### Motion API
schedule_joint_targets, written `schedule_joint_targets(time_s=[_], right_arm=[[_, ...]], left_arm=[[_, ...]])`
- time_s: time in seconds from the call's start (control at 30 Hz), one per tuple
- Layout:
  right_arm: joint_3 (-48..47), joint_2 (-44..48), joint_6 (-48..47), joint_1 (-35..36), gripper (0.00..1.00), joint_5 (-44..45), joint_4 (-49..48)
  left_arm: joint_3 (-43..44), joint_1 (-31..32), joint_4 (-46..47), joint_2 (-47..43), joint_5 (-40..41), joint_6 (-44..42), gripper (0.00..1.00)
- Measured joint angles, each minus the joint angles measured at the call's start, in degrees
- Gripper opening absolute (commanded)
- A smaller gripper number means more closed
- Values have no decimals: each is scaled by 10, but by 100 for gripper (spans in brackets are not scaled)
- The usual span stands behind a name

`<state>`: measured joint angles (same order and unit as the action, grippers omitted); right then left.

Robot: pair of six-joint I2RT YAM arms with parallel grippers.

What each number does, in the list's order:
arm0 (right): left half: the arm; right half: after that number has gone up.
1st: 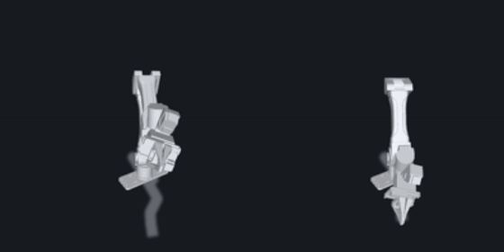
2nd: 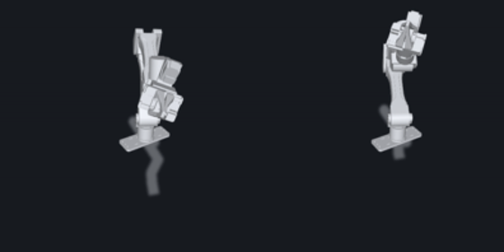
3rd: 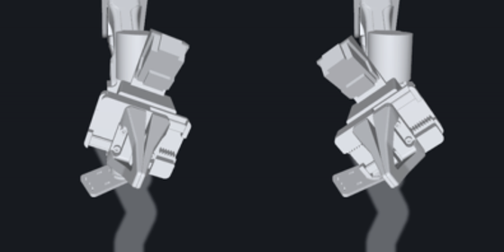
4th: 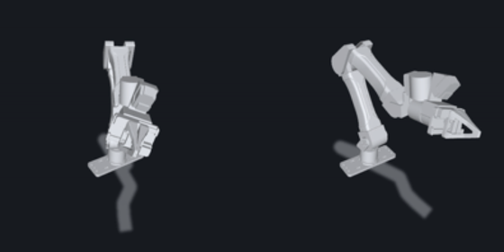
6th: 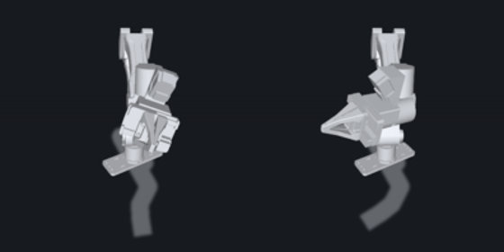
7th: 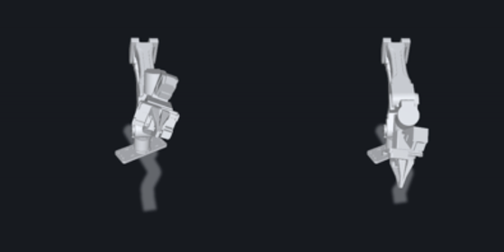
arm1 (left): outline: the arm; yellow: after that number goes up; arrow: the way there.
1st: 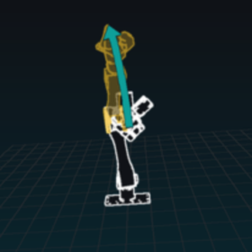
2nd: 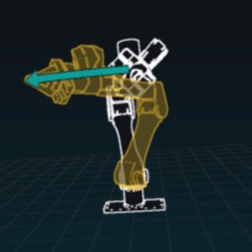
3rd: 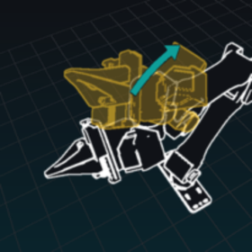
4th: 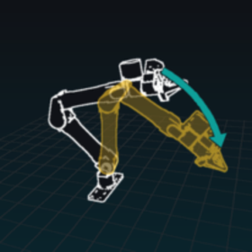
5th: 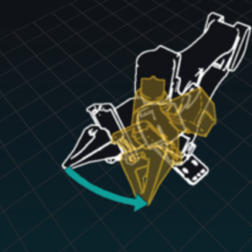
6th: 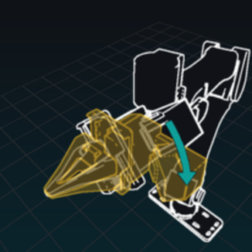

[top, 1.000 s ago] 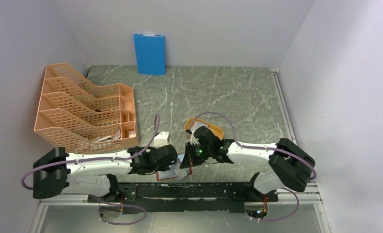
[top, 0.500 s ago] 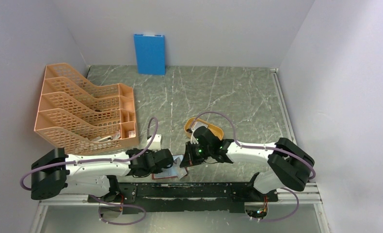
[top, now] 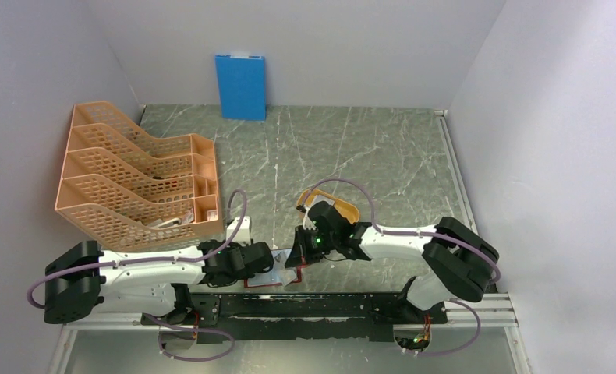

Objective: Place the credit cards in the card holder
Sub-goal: Insert the credit card into the card holder.

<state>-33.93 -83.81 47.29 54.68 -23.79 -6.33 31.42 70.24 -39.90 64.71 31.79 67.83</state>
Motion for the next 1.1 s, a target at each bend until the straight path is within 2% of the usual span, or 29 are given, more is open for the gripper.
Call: schedule_joint_targets(time_s=[0.73, 1.1], right_arm=[[-6, -52, 36, 1, 0, -25, -52], [13, -19, 61, -1, 0, -8, -66]], left_arm=[[-57, -2, -19, -40, 1, 55, 27], [-57, -2, -16, -37, 2, 50, 25]])
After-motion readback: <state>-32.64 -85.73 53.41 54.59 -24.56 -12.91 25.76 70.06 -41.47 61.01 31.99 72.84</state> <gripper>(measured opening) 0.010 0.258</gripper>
